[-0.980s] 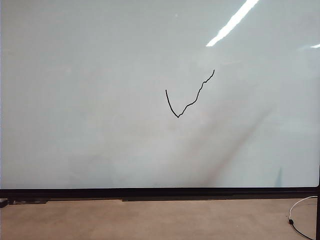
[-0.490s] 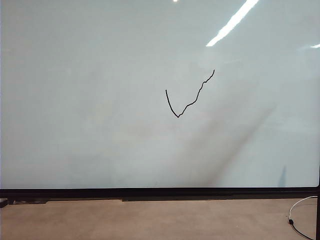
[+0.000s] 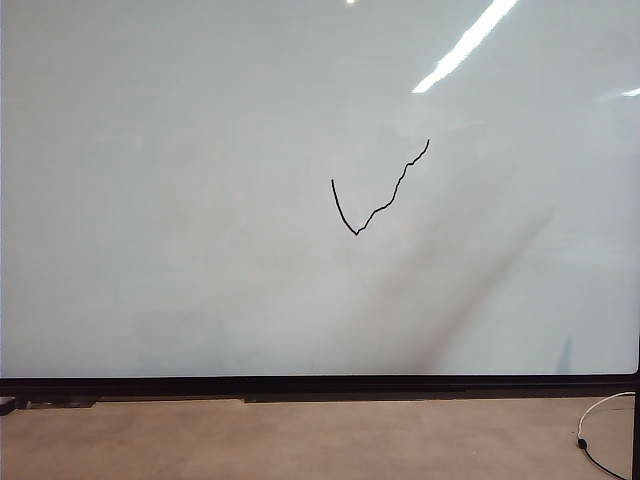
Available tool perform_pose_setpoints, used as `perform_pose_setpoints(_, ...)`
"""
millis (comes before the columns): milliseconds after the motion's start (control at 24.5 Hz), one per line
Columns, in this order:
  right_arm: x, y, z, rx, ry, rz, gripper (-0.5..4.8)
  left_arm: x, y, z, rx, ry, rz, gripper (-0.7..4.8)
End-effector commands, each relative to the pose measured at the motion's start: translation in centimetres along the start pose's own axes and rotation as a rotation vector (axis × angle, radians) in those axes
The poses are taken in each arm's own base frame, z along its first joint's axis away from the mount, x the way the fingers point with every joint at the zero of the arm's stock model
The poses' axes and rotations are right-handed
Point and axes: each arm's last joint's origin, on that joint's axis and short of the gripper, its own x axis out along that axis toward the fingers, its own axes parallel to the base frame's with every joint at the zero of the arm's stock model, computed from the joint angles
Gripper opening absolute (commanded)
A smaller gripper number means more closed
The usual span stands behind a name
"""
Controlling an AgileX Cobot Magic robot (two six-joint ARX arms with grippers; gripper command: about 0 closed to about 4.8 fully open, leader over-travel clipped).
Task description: Pick up the pen on the shelf to the right of the whiteboard and draw a check mark.
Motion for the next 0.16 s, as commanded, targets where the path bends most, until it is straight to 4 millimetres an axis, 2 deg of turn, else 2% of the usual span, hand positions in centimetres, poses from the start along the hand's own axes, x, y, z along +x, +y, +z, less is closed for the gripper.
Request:
perform_pose_setpoints(41,-0.01,-0.03,0.19,-0.001,-0.007,-0.001,-0.01,-0.02,0.0,0.22,0.004,-0.015,0.0,-0.04)
perform_pose_setpoints(163,-0.01,-0.02,0.12,-0.001,0.0,0.0,-0.01,-0.02,0.0,0.21,0.004,-0.015,-0.001,-0.04)
